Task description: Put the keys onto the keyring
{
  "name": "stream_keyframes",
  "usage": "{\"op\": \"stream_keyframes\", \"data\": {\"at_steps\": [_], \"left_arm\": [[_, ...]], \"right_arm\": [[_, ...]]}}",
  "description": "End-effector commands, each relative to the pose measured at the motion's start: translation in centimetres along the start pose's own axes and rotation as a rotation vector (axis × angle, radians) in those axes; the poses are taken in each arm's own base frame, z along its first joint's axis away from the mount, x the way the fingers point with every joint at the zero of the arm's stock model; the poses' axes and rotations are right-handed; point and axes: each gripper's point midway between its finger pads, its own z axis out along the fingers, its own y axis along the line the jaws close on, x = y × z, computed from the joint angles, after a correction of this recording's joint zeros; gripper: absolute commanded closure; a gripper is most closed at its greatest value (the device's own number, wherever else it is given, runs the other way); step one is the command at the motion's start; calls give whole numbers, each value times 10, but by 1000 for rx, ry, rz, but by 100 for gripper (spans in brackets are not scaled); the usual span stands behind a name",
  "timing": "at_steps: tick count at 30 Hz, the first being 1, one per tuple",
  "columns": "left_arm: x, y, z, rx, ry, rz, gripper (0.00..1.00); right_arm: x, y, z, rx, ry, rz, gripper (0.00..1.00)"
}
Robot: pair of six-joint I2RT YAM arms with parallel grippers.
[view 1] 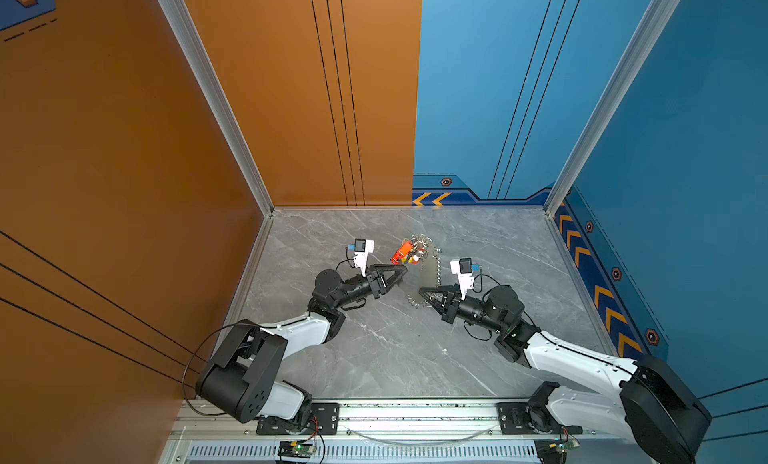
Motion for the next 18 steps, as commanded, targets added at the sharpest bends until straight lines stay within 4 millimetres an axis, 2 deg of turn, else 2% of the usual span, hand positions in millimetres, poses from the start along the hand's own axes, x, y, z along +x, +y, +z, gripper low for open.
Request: {"op": "stream_keyframes", "data": {"at_steps": [1, 5, 14, 18], "left_arm": [[-7, -21, 4, 103, 0, 20, 87], [-11, -27, 4, 114, -7, 33, 87], [-13, -21, 4, 99, -12, 13, 91], [-13, -22, 5, 103, -1, 17, 82]], "right_arm": [[-17, 18, -3, -54, -61, -42, 100], [-17, 13, -4, -37, -59, -41, 100], [-21, 5, -7, -6, -72, -39, 100], [-23, 4, -8, -2, -76, -38, 100]]}}
